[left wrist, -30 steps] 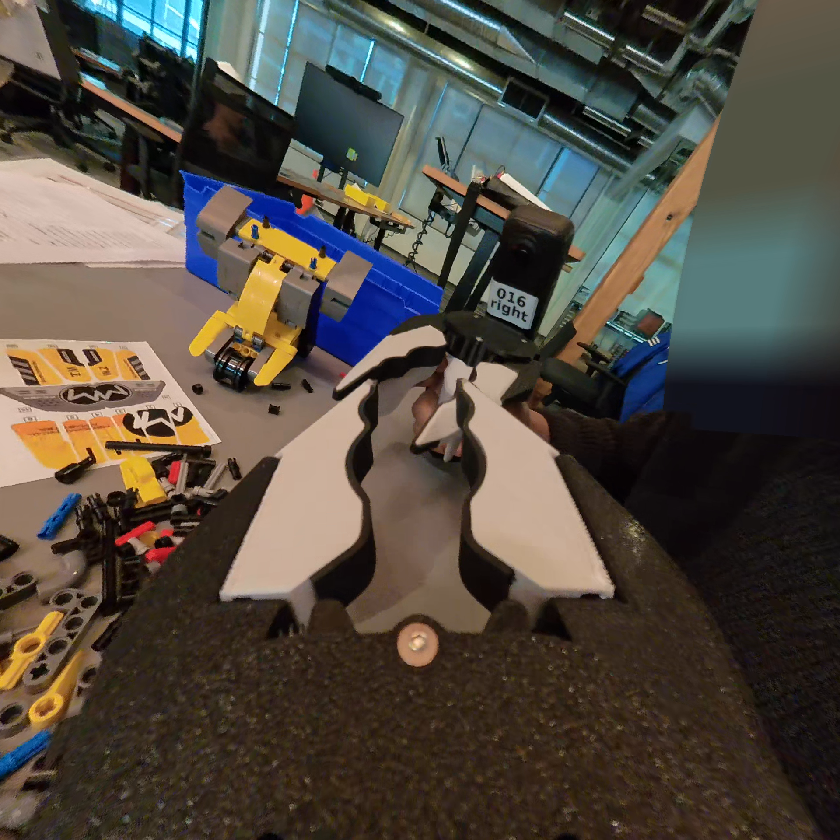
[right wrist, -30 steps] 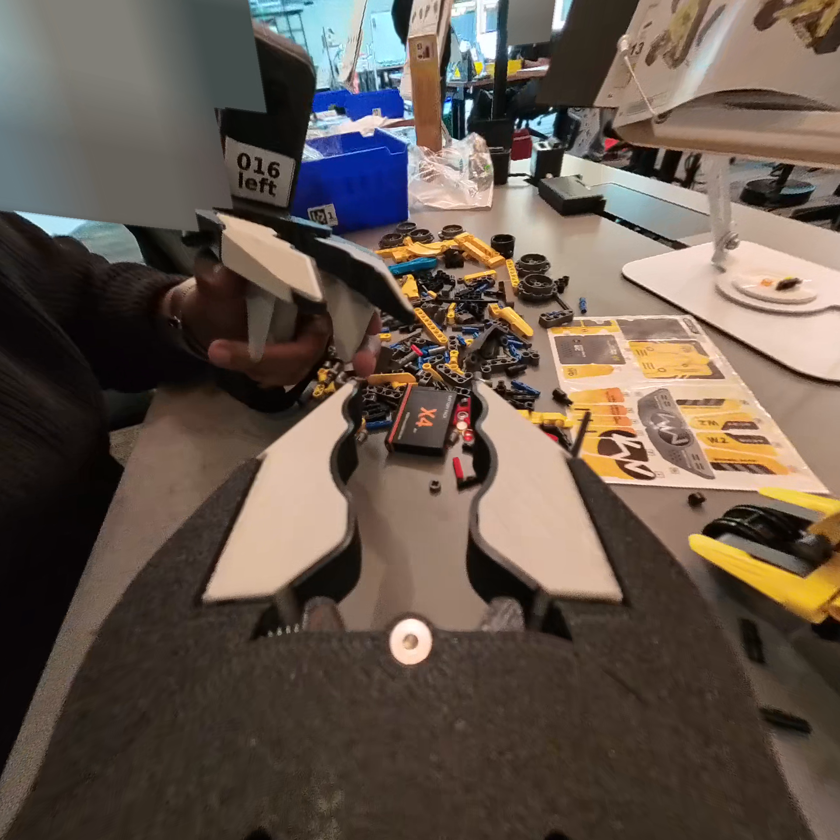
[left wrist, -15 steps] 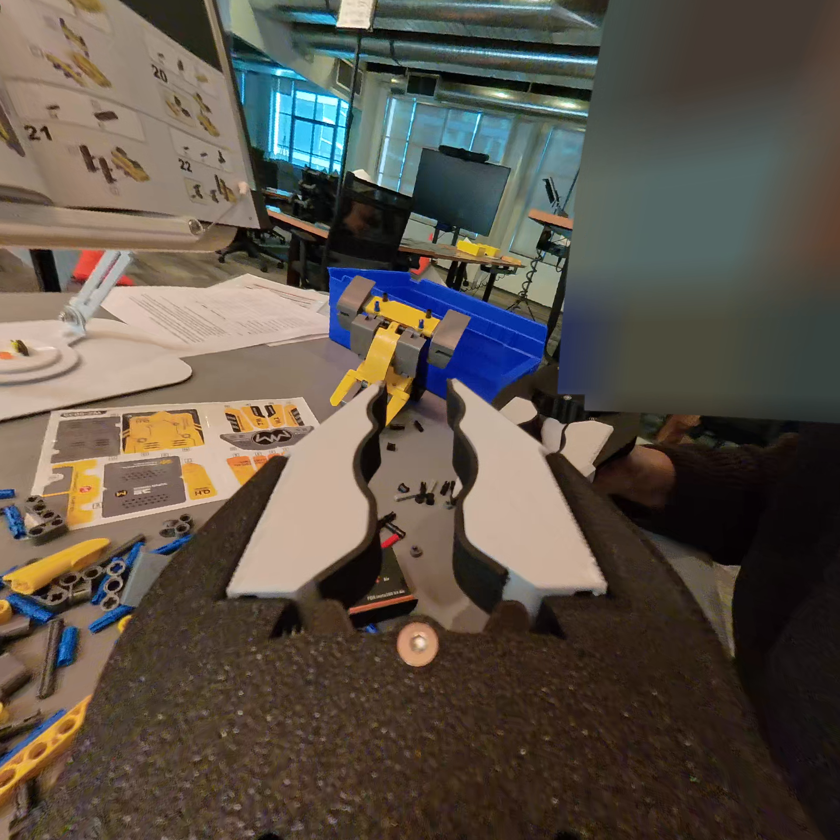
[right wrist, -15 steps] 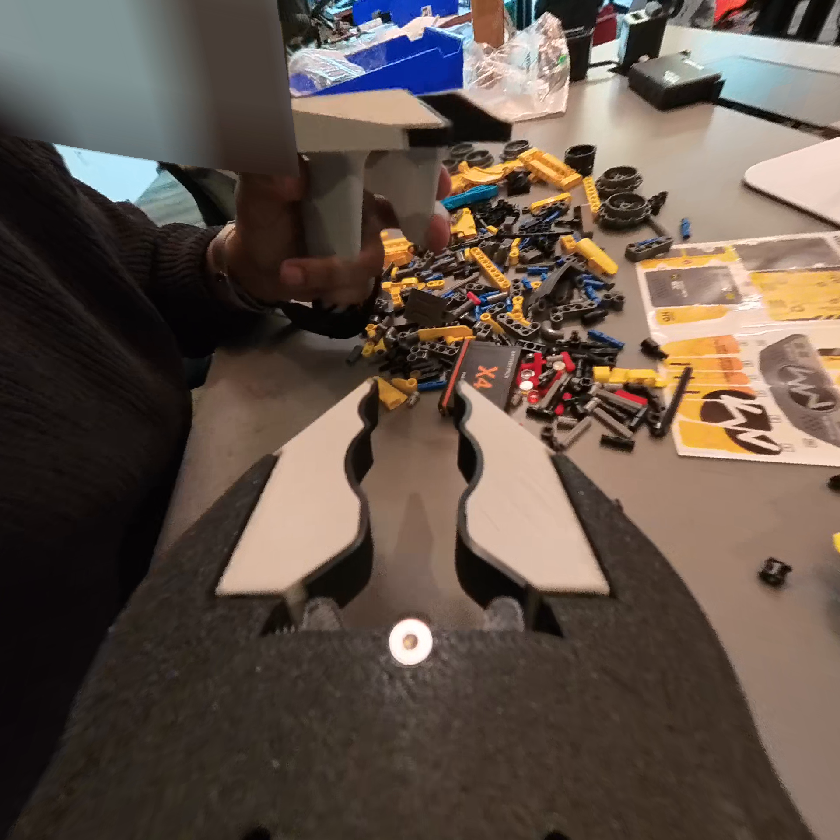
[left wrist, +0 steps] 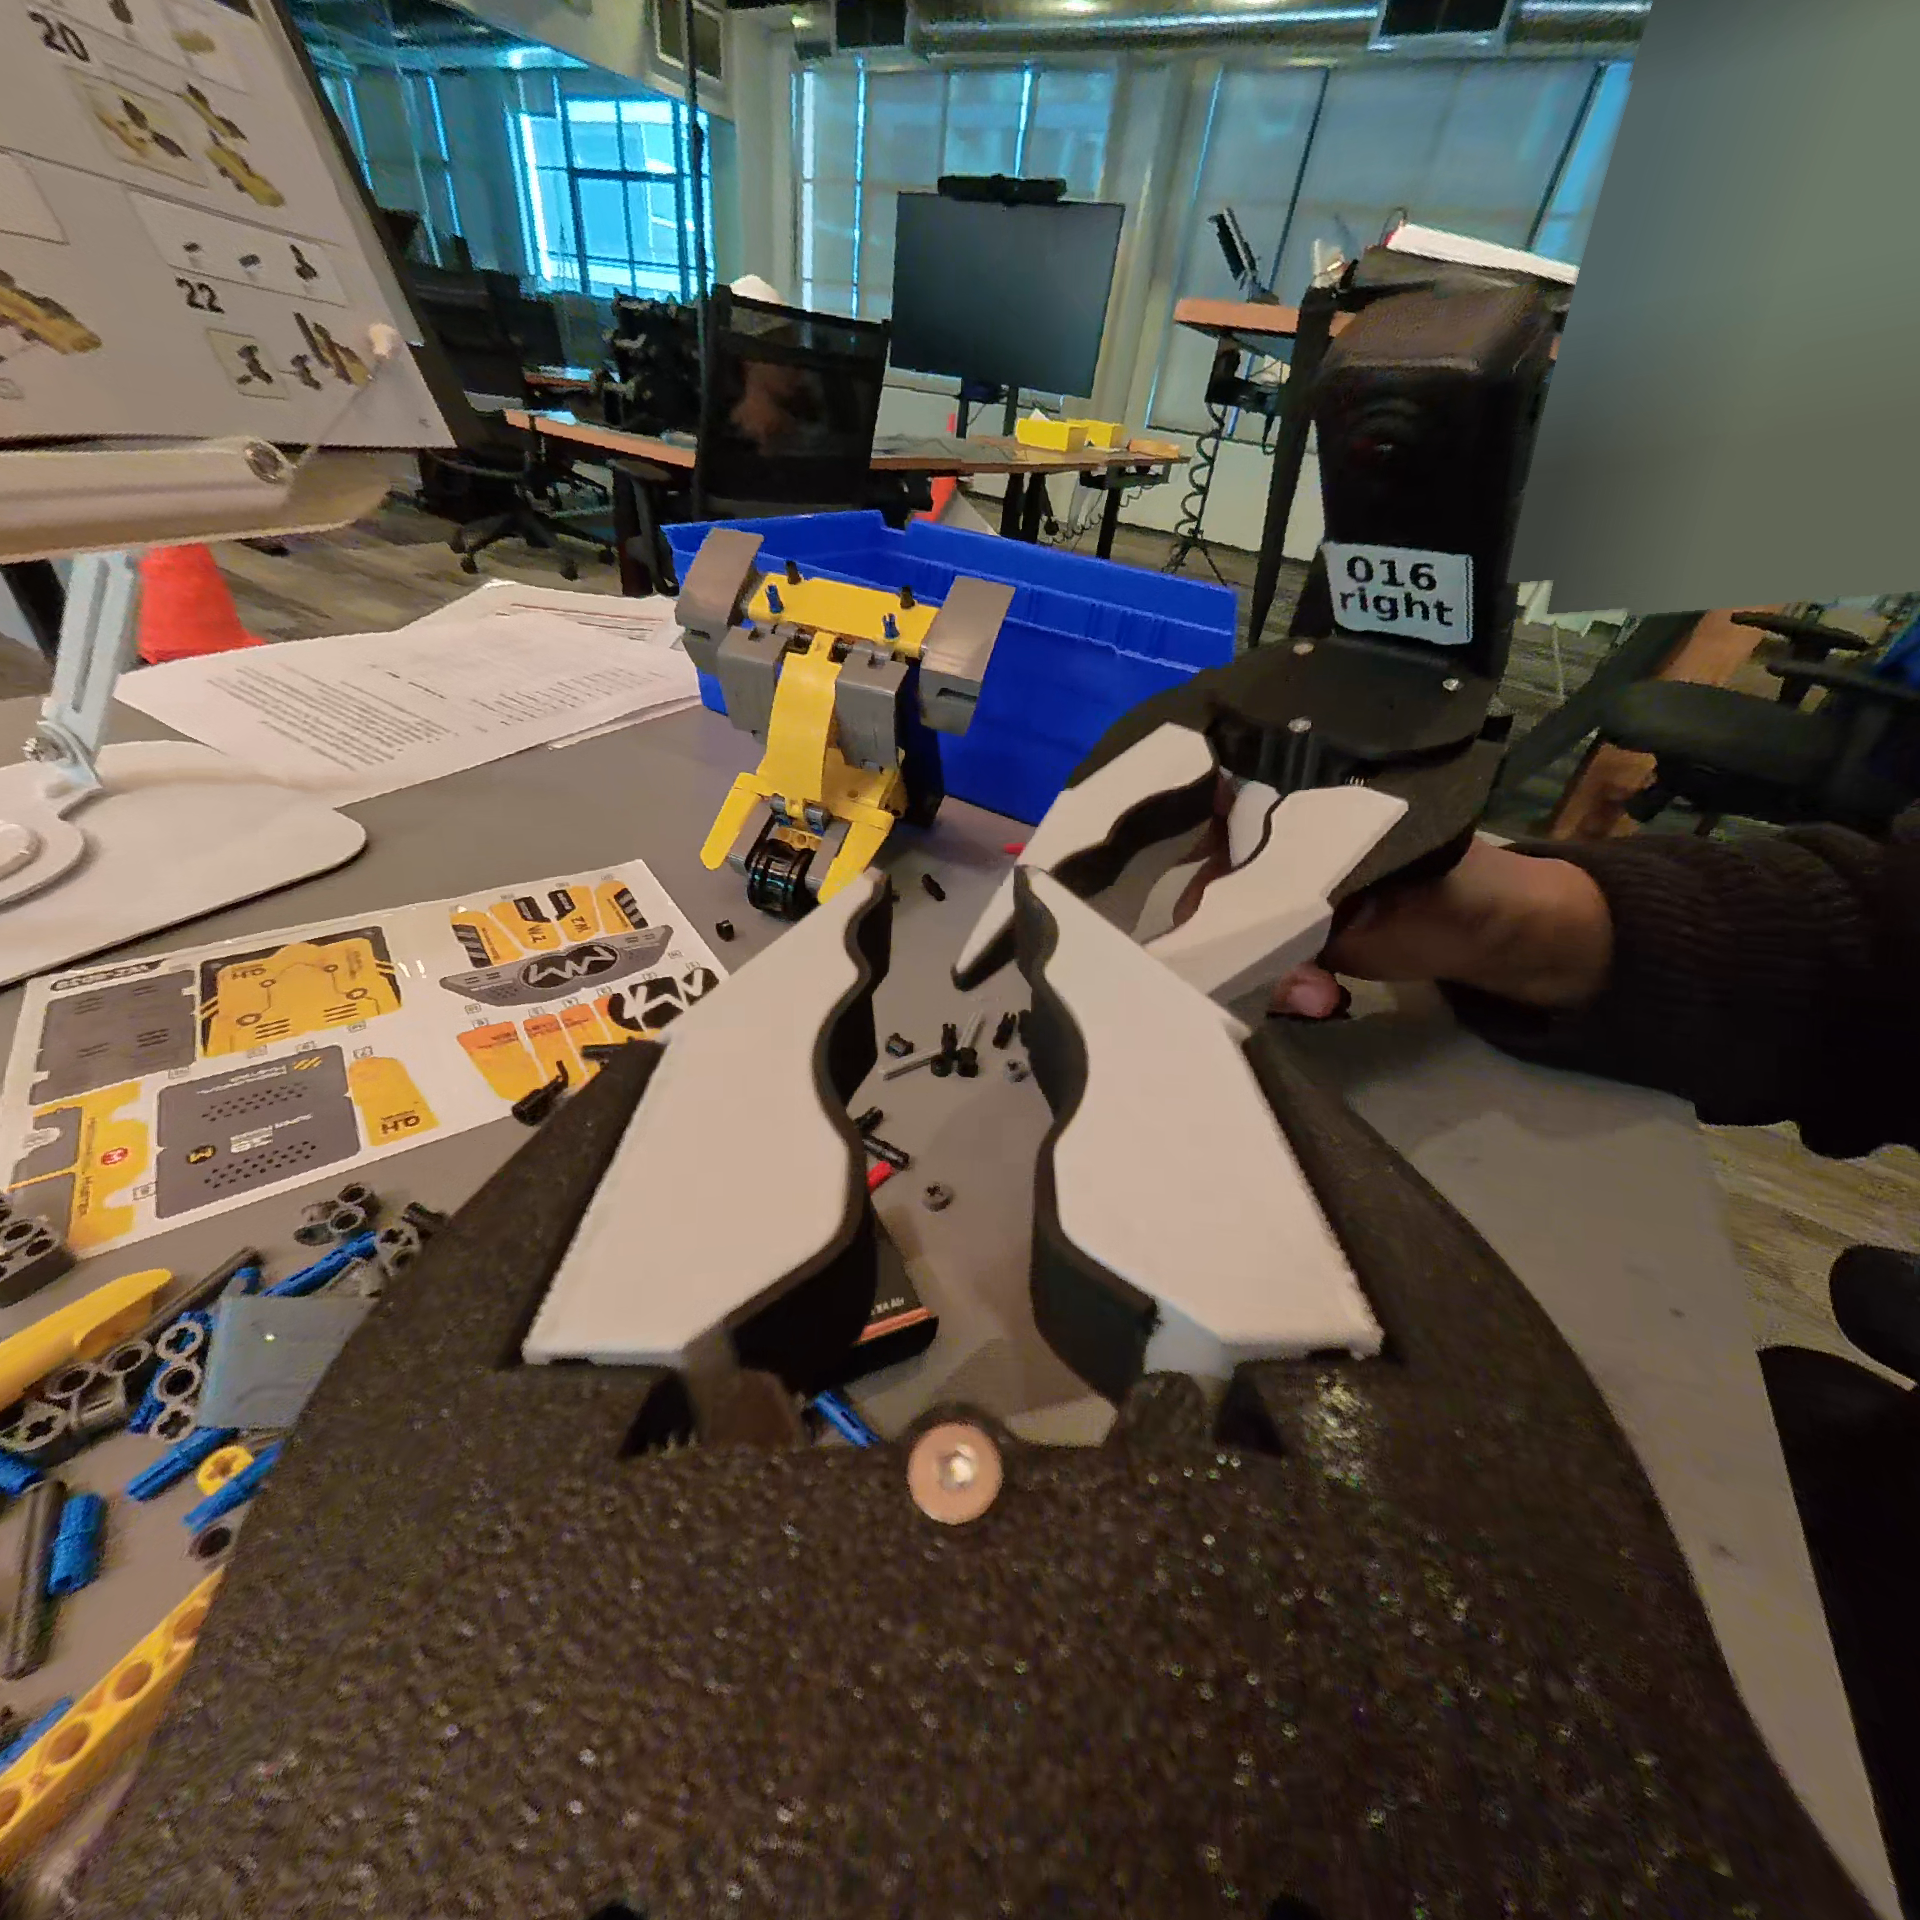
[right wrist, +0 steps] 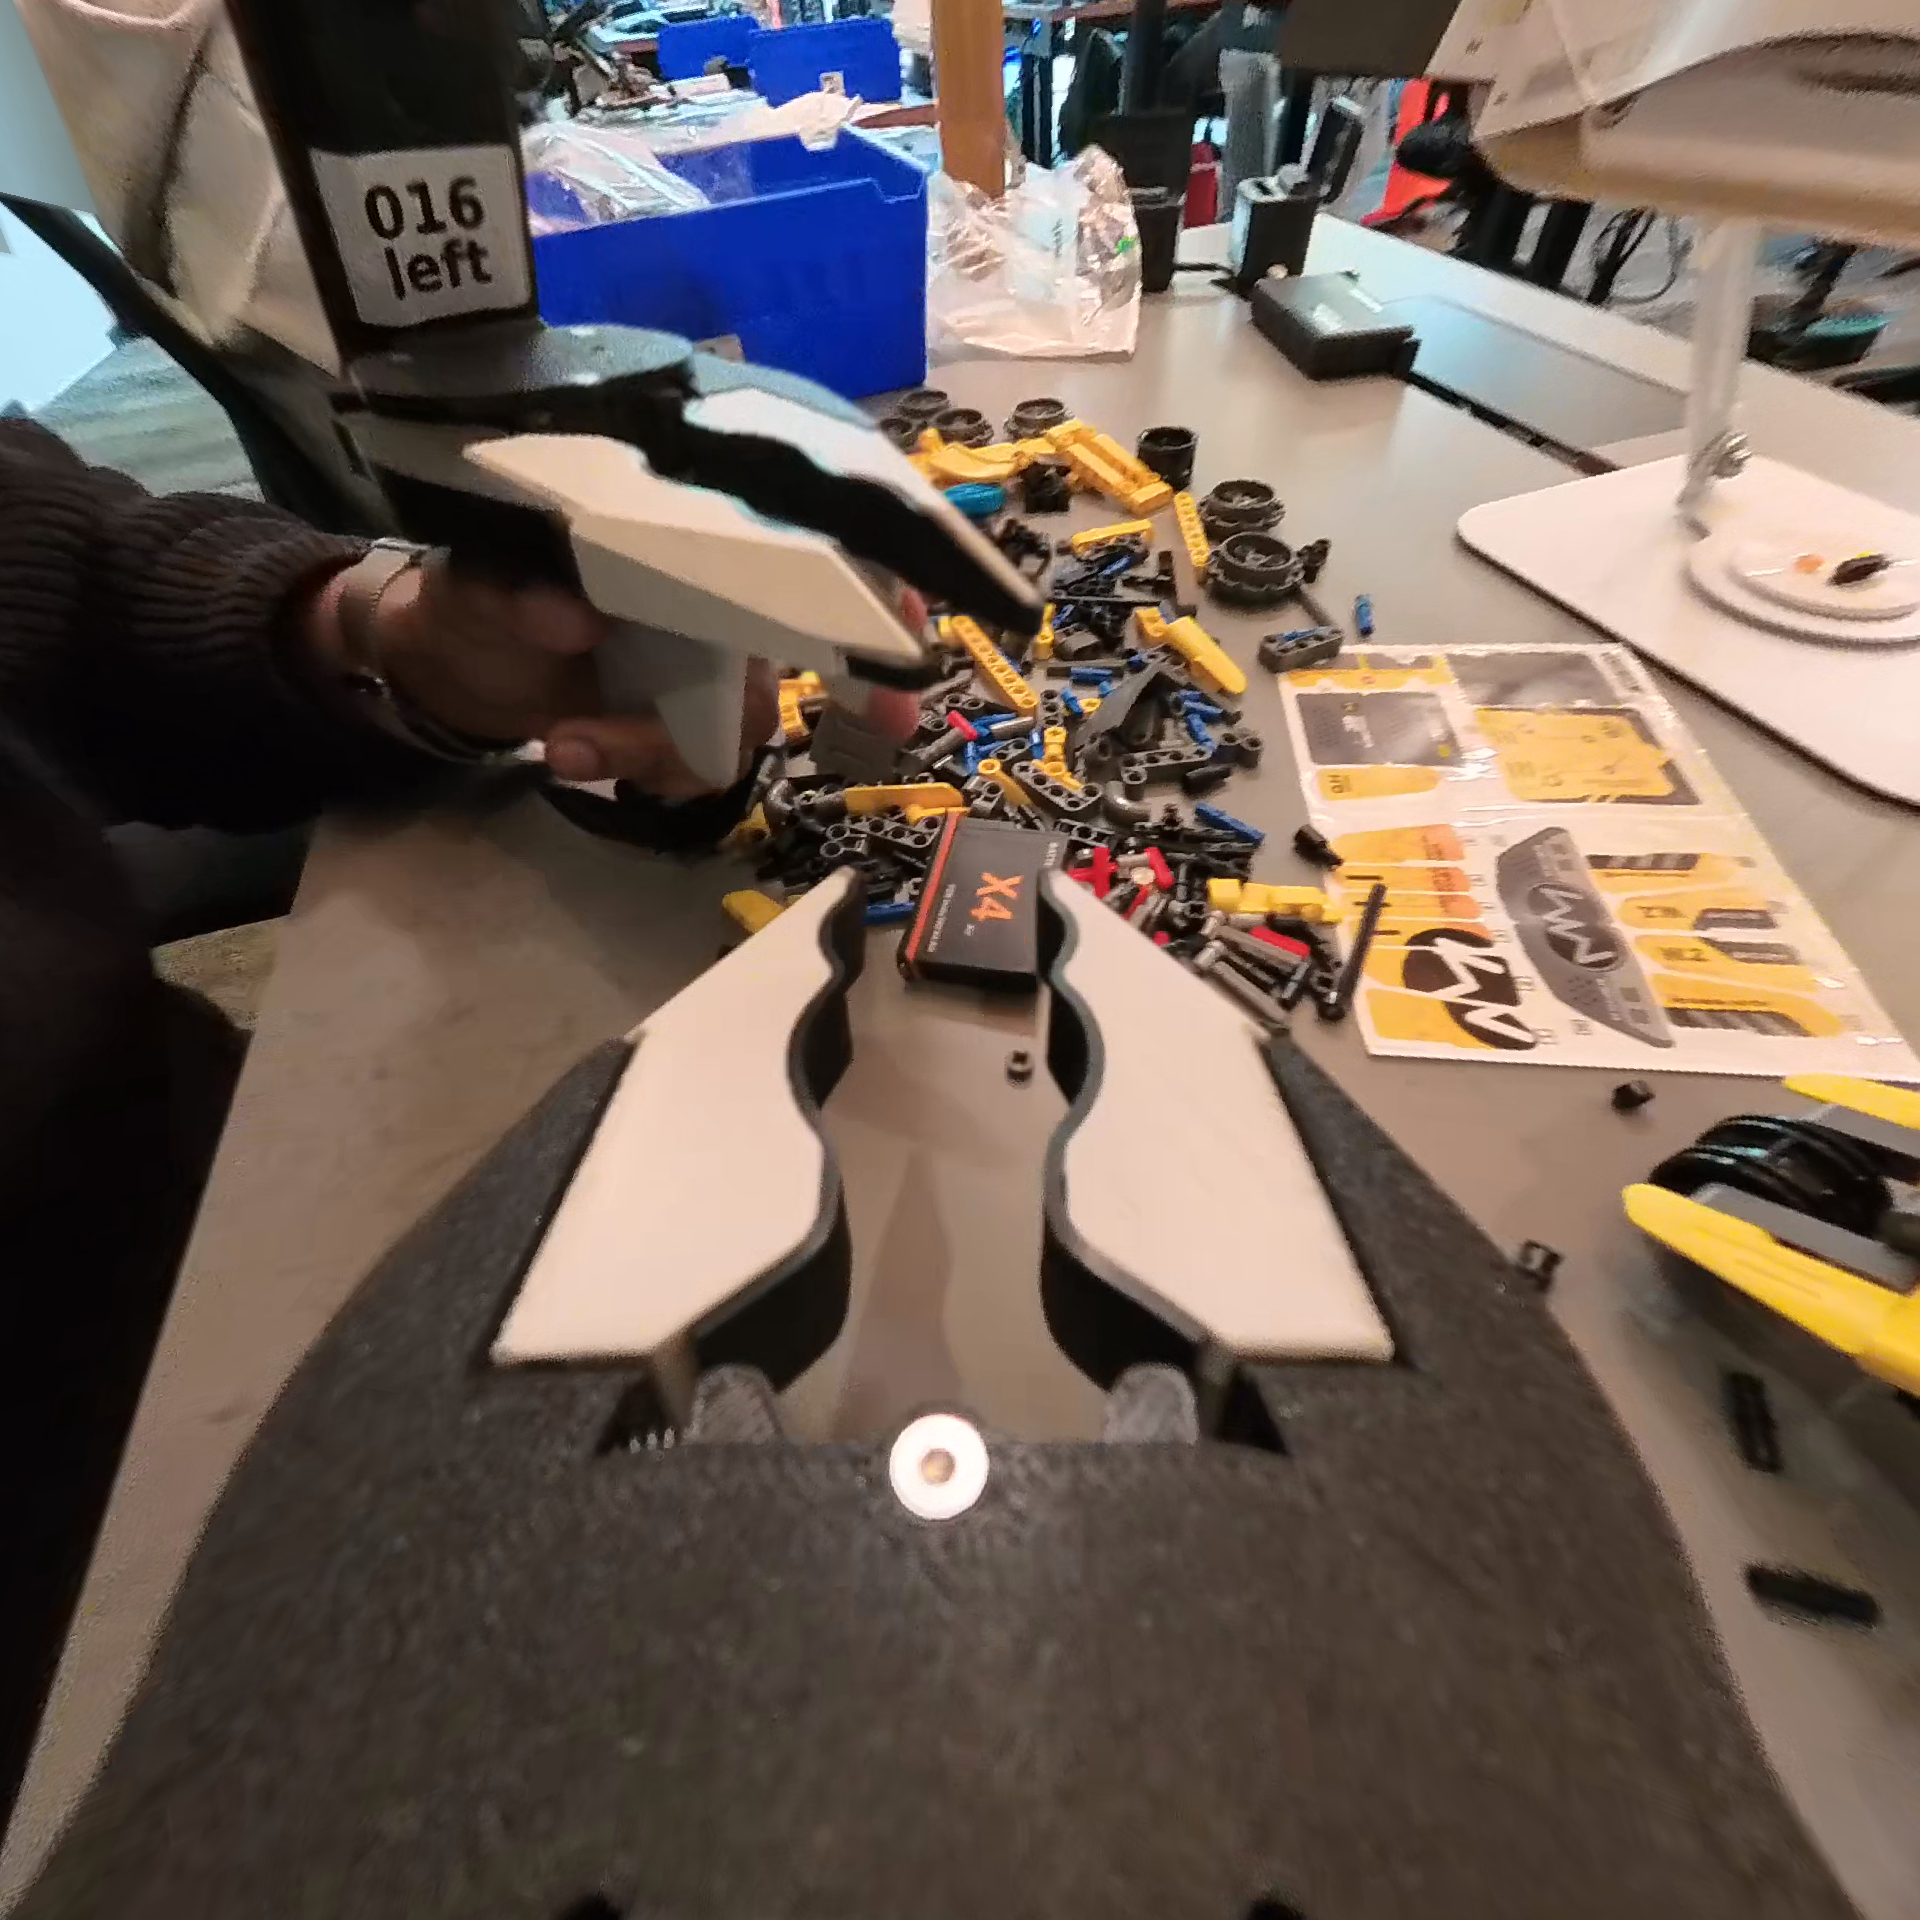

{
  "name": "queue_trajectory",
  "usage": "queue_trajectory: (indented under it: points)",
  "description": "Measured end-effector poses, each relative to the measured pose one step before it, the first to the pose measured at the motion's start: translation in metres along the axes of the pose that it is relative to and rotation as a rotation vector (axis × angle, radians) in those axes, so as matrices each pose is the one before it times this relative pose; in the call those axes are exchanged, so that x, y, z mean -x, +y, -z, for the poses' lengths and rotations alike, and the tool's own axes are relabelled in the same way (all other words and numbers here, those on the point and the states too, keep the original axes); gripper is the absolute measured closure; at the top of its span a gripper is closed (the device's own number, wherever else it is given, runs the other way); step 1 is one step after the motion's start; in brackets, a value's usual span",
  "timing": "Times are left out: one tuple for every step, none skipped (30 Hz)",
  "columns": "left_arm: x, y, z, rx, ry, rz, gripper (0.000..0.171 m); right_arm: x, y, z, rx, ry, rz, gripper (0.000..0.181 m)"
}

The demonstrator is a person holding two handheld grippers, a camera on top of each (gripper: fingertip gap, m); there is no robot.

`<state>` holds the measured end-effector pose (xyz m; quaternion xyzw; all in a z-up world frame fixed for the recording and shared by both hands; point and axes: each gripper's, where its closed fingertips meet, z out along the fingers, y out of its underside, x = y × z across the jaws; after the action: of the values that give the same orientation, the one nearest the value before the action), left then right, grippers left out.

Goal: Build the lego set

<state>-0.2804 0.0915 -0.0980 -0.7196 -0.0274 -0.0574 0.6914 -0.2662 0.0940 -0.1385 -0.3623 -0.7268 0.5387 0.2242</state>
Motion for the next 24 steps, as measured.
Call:
queue_trajectory:
  points:
    - [-0.00083,0.00167,-0.00076,0.00631,0.0063,0.0071,0.15,-0.00194,-0.0021,0.00138,-0.0061,0.0164,0.0101,0.149]
    - [-0.00051,0.00138,-0.00067,0.00593,0.0061,0.0071,0.15,-0.00236,-0.00167,0.00135,-0.0056,0.0171,0.0105,0.149]
    - [0.00018,0.00082,-0.00042,0.0024,0.0017,0.0042,0.15,-0.00212,-0.00135,0.00087,-0.006,0.017,0.0104,0.149]
    - [0.00085,0.00011,-0.00022,-0.00065,-0.0024,0.0018,0.15,-0.00184,-0.00104,0.00074,-0.0055,0.0149,0.0091,0.149]
    - [0.00115,-0.00012,-0.00002,-0.00086,-0.0035,0.0006,0.15,-0.00169,-0.00066,0.00061,-0.0045,0.0125,0.0067,0.149]
    - [0.00097,-0.00031,0.00022,-0.00166,-0.003,0.0018,0.15,-0.00142,-0.00067,0.00024,-0.0035,0.0102,0.0041,0.149]
    - [0.00088,-0.00072,0.00024,-0.003,-0.0019,0.0033,0.15,-0.00147,-0.00029,0.00028,-0.0022,0.0086,0.0028,0.149]
    - [0.00092,-0.00112,0.00054,-0.00591,-0.0022,0.0043,0.15,-0.00179,0.00006,0.00007,-0.0015,0.0093,0.0024,0.149]
    - [0.00102,-0.00114,0.00075,-0.00589,-0.0022,0.0044,0.15,-0.00207,-0.00005,0.00011,-0.0016,0.0098,0.0023,0.149]
    - [0.00137,-0.00076,0.00032,-0.00476,-0.0027,0.0054,0.15,-0.00205,0.00033,-0.00015,-0.0013,0.0094,0.0012,0.149]
    - [0.00173,-0.00079,0.00042,-0.00364,-0.0031,0.008,0.15,-0.00193,0.00069,-0.00026,-0.0008,0.0078,-0.0011,0.149]
    - [0.00143,-0.00092,0.00027,-0.00428,-0.0012,0.0099,0.15,-0.00159,0.00078,-0.00021,-0.0003,0.0051,-0.0038,0.149]
    - [0.00126,-0.00092,0.00019,-0.00537,0.0,0.0119,0.15,-0.00096,0.00083,-0.00023,0.0002,0.0024,-0.0062,0.149]
    - [0.00097,-0.00078,0.00025,-0.00444,0.0006,0.0118,0.15,-0.0007,0.00104,-0.00033,0.0005,-0.0005,-0.0079,0.149]
    - [0.00111,-0.00031,0.00037,-0.00263,-0.0005,0.01,0.15,-0.00087,0.00112,-0.0005,0.0008,-0.0022,-0.0089,0.149]
    - [0.00136,-0.00002,0.00005,-0.00138,-0.0025,0.008,0.15,-0.00091,0.00153,-0.00082,0.0017,-0.0013,-0.0094,0.149]
    - [0.00131,-0.00001,0.00029,-0.0007,-0.002,0.006,0.15,-0.00067,0.00159,-0.00087,0.0025,-0.0017,-0.0099,0.149]
    - [0.0011,-0.00004,0.00025,-0.00118,-0.0015,0.0052,0.15,-0.00081,0.00167,-0.00066,0.0029,-0.0037,-0.0109,0.149]
    - [0.00073,-0.00043,0.00017,-0.00215,-0.0008,0.0052,0.15,-0.0002,0.0013,-0.00061,0.0025,-0.0059,-0.0121,0.149]
    - [0.00038,-0.00038,0.00016,-0.00225,0.0,0.0044,0.15,0.00026,0.00103,-0.00041,0.0025,-0.0076,-0.0127,0.149]
    - [0.00026,-0.00015,-0.0002,-0.0016,0.0005,0.0029,0.15,0.00012,0.00091,-0.00043,0.0016,-0.0062,-0.0115,0.149]
    - [0.00024,-0.00003,0.00026,-0.00057,-0.0005,0.0004,0.15,-0.00031,0.00064,-0.00057,0.0007,-0.004,-0.0077,0.149]
    - [0.00046,-0.00005,-0.00022,-0.00036,-0.0022,-0.0021,0.15,0.00006,0.00067,-0.00039,0.0015,-0.0008,-0.0029,0.149]
    - [0.00037,0.00023,-0.00007,0.00047,-0.0028,-0.0035,0.15,-0.00074,0.00063,-0.00038,0.003,0.0023,0.001,0.149]
